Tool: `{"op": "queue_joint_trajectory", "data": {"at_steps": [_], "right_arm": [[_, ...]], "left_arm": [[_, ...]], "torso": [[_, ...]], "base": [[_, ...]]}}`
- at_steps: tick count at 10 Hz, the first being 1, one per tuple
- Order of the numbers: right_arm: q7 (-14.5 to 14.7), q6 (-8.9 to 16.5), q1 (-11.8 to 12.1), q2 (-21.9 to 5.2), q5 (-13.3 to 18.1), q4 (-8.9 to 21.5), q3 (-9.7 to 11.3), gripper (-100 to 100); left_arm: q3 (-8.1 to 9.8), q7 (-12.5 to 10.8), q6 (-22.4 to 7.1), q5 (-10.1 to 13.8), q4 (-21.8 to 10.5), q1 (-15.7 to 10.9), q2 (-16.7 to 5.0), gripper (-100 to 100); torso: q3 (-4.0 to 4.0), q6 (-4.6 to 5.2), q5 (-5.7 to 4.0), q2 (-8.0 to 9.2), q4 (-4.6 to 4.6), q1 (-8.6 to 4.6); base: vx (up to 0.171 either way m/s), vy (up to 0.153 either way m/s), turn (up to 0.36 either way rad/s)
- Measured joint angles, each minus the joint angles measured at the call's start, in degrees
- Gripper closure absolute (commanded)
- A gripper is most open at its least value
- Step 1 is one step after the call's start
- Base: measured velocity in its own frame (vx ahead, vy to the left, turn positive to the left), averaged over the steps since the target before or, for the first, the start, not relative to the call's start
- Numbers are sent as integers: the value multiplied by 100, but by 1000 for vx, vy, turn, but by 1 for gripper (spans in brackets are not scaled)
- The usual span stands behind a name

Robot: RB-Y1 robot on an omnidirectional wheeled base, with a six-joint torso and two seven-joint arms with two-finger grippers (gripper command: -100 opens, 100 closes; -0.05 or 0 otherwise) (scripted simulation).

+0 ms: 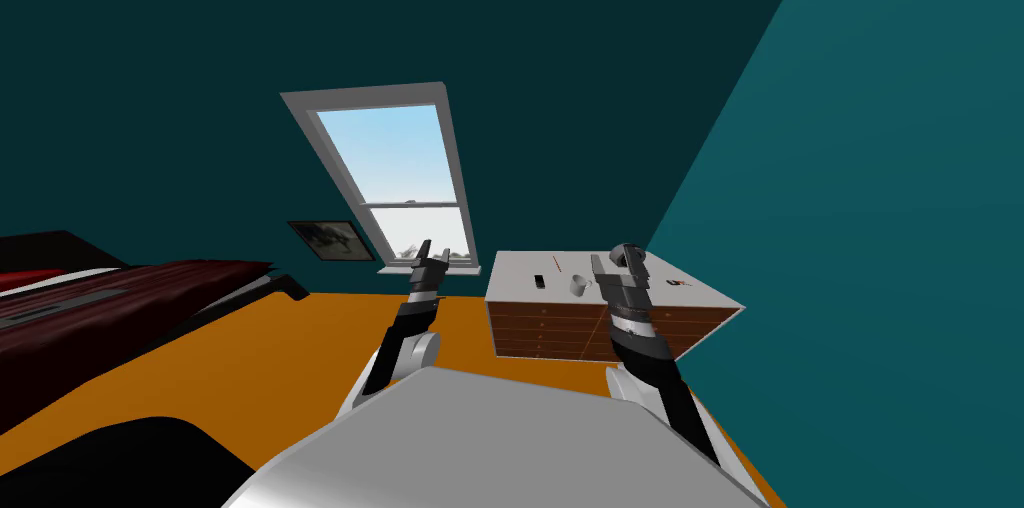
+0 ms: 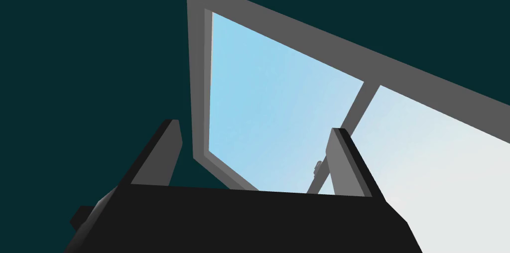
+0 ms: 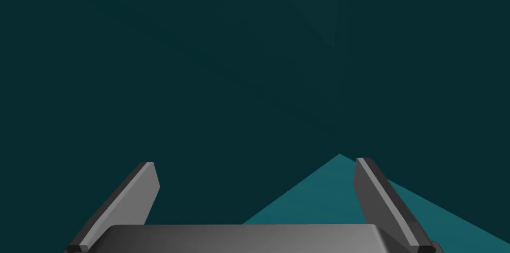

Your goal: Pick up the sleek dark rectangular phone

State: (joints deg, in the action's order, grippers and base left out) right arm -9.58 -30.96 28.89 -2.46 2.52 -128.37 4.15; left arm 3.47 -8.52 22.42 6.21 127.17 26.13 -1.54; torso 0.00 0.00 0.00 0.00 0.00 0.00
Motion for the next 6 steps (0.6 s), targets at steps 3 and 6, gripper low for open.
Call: {"op": "queue_joint_trajectory", "data": {"at_steps": [3, 6], "right_arm": [[-223, 244, -293, -275, -111, 341, 72, -100], [-520, 639, -639, -439, -245, 663, 161, -100]], "left_arm": [[0, 0, 0, 0, 0, 0, 0, 0], [0, 0, 0, 0, 0, 0, 0, 0]], "torso": [[-2, 0, 1, -4, -1, 7], [-3, 0, 2, -5, -1, 9]], "base": [[5, 23, -19], [7, 24, -16]]}}
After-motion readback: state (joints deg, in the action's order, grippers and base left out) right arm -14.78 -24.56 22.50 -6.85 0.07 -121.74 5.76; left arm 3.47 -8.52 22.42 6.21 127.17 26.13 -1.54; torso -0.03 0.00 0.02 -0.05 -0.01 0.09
